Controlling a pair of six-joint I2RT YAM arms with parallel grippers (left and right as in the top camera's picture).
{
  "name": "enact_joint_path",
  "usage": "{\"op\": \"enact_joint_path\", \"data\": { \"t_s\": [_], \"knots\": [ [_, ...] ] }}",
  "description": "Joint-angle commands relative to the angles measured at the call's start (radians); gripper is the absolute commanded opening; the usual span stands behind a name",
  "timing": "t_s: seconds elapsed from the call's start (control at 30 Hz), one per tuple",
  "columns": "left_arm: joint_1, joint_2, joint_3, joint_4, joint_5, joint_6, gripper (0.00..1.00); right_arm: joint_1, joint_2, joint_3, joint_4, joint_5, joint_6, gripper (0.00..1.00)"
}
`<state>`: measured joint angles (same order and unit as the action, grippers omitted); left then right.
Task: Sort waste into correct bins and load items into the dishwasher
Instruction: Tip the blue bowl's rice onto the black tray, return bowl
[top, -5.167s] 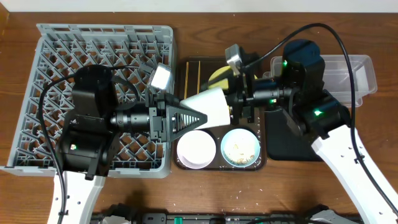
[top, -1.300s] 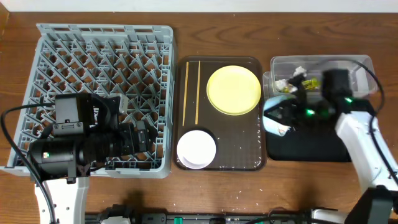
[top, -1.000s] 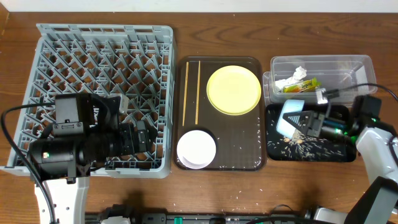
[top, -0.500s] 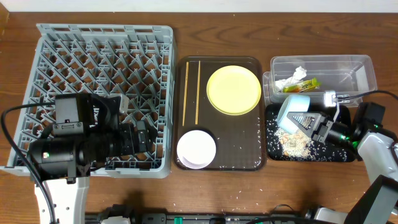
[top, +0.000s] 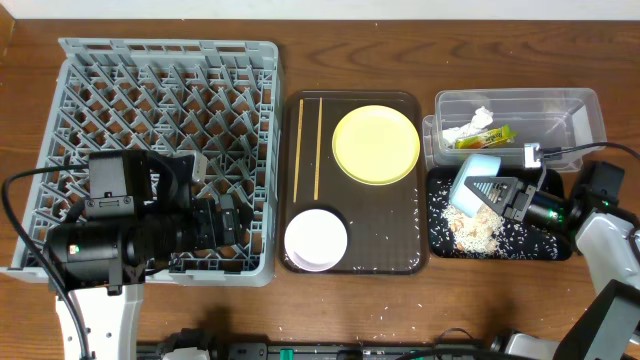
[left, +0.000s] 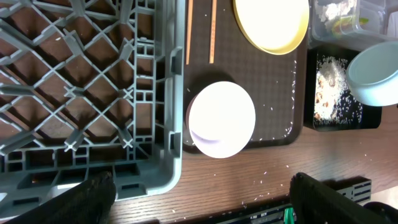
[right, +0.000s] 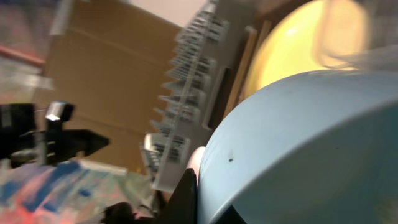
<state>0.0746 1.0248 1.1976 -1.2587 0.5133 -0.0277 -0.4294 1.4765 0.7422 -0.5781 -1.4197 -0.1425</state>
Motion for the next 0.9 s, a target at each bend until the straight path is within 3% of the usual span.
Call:
{"op": "enact_joint_path", "data": {
  "t_s": [0.0, 0.07, 0.2, 0.3, 0.33, 0.4, 0.63, 0.73, 0.77, 0.87],
  "knots": [
    [-0.004, 0.000, -0.001, -0.003, -0.008, 0.009, 0.91, 0.023, 0.009, -0.002, 0.039, 0.084, 0.122, 0.01],
    [-0.004, 0.000, -0.001, 0.002, -0.008, 0.009, 0.91, 0.034, 0.008, -0.002, 0.040, -0.053, 0.026, 0.01],
    [-0.004, 0.000, -0.001, 0.002, -0.008, 0.009, 0.91, 0.047, 0.003, -0.002, 0.027, 0.068, 0.100, 0.01],
    [-0.004, 0.000, -0.001, 0.002, -0.008, 0.009, 0.91, 0.072, -0.013, -0.002, 0.012, -0.091, -0.098, 0.01],
    [-0.004, 0.000, -0.001, 0.003, -0.009, 0.009, 0.91, 0.072, -0.013, 0.000, 0.031, -0.079, -0.092, 0.01],
    [-0.004, 0.000, -0.001, 0.006, -0.008, 0.009, 0.91, 0.071, -0.014, 0.002, 0.068, 0.136, 0.197, 0.01],
    [-0.004, 0.000, -0.001, 0.010, -0.008, 0.009, 0.91, 0.259, -0.110, 0.089, -0.151, 0.470, 0.171, 0.01],
    [-0.004, 0.000, -0.001, 0.015, -0.009, 0.009, 0.92, 0.453, -0.165, 0.201, -0.264, 0.726, 0.168, 0.01],
    [-0.004, 0.000, -0.001, 0.021, -0.009, 0.009, 0.92, 0.588, -0.176, 0.248, -0.286, 0.889, 0.186, 0.01],
    [-0.004, 0.000, -0.001, 0.032, -0.008, 0.009, 0.92, 0.851, -0.151, 0.250, -0.243, 1.185, 0.316, 0.01]
  ]
}}
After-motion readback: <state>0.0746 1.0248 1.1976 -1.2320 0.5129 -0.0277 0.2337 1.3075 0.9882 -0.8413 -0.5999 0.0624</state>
